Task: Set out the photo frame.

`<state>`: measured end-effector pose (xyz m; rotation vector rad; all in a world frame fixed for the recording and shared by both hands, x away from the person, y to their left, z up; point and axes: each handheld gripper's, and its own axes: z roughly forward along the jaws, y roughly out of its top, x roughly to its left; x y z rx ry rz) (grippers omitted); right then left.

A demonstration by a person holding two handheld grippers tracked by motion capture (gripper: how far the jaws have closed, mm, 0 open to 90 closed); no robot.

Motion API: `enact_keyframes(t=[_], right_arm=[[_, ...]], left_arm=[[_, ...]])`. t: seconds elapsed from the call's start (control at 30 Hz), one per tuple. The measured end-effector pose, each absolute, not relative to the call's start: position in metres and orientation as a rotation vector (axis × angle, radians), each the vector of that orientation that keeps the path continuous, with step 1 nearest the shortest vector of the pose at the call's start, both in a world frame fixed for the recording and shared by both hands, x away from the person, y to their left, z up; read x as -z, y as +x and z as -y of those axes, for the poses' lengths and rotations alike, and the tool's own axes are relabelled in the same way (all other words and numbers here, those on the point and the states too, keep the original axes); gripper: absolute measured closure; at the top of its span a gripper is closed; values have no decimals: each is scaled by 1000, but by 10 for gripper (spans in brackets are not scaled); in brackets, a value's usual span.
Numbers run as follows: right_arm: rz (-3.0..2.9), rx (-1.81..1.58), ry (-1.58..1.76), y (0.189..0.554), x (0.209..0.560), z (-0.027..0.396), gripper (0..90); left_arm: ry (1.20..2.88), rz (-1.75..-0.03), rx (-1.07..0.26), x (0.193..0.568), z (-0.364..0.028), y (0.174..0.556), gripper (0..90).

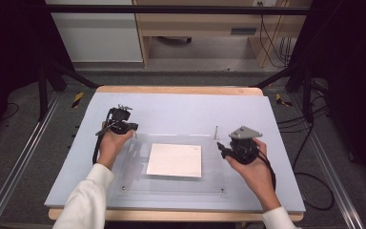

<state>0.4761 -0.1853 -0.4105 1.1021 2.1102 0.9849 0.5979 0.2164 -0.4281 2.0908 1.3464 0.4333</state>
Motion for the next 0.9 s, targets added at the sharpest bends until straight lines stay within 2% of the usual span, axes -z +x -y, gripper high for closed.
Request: enact_keyframes(t=[0.2,0.43,0.57,0.9], right_arm=[[-2084,-1020,1012,420,424,189,230],[-2144,-1005,932,389,433,184,124],[-2174,-1021,886,380,435,182,94],[-2272,-949,798,373,454,175,103]], left_arm=[[2094,-1372,-427,427,-215,600,852],[2095,-1381,-433,427,-214,601,852],[2093,-1382,-433,427,-214,601,852],[2084,-1383,-429,427,-214,601,852]])
